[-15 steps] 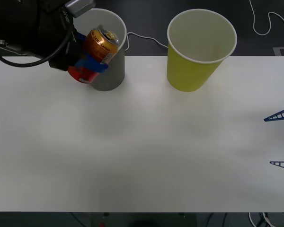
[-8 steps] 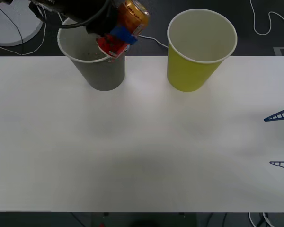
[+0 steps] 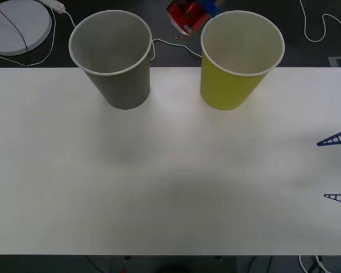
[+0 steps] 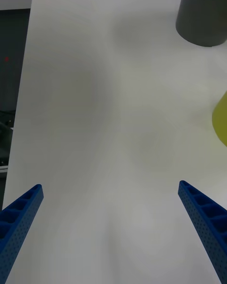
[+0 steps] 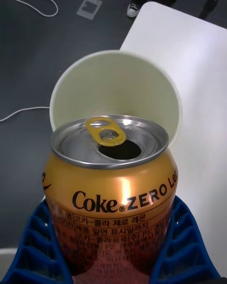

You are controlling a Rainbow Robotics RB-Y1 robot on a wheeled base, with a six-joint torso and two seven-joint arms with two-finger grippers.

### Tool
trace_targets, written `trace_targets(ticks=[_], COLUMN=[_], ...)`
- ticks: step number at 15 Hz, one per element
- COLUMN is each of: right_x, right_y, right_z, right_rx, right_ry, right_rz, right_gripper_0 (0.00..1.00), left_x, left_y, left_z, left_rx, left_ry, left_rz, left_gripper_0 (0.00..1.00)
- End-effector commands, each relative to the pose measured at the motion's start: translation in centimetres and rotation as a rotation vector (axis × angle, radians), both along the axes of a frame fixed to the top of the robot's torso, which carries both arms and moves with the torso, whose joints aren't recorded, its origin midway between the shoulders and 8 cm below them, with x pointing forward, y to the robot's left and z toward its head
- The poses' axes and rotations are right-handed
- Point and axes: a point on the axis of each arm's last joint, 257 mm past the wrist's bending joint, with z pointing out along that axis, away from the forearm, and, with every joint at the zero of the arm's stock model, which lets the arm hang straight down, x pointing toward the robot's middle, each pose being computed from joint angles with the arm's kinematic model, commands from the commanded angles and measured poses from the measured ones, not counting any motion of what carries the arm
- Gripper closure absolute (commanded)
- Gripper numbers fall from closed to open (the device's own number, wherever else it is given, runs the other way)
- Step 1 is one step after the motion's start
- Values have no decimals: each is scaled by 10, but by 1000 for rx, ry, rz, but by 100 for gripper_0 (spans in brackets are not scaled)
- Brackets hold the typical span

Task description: Put the can into the green bin and the plastic bottle into the gray bin

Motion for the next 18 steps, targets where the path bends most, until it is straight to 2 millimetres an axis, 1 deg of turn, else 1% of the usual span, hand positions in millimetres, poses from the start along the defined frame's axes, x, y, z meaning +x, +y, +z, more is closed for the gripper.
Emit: trace_targets(ticks=[1, 3, 4, 7, 10, 14, 17, 18], right_x=[0, 0, 0, 0, 0, 0, 0, 0], right_y=[0, 0, 0, 0, 0, 0, 0, 0], right_z=[0, 0, 0, 0, 0, 0, 0, 0], right_rx=[0, 0, 0, 0, 0, 0, 0, 0], right_ry=[0, 0, 0, 0, 0, 0, 0, 0], right_rz=[0, 0, 0, 0, 0, 0, 0, 0], right_gripper_0=[0, 0, 0, 0, 0, 0, 0, 0], left_x=[25, 39, 42, 41, 38, 42, 44, 44], left_y=[-23, -36, -45, -81, -108, -130, -135, -135], left_z=[3, -1, -3, -5, -11, -19, -22, -22], left_rx=[-24, -28, -11, -19, -32, -68, -75, -72], left_ry=[18, 0, -19, -36, -46, -64, -69, -71], left_rz=[54, 86, 93, 111, 109, 114, 115, 112], left_gripper_0=[99, 99, 99, 99, 99, 99, 98, 95])
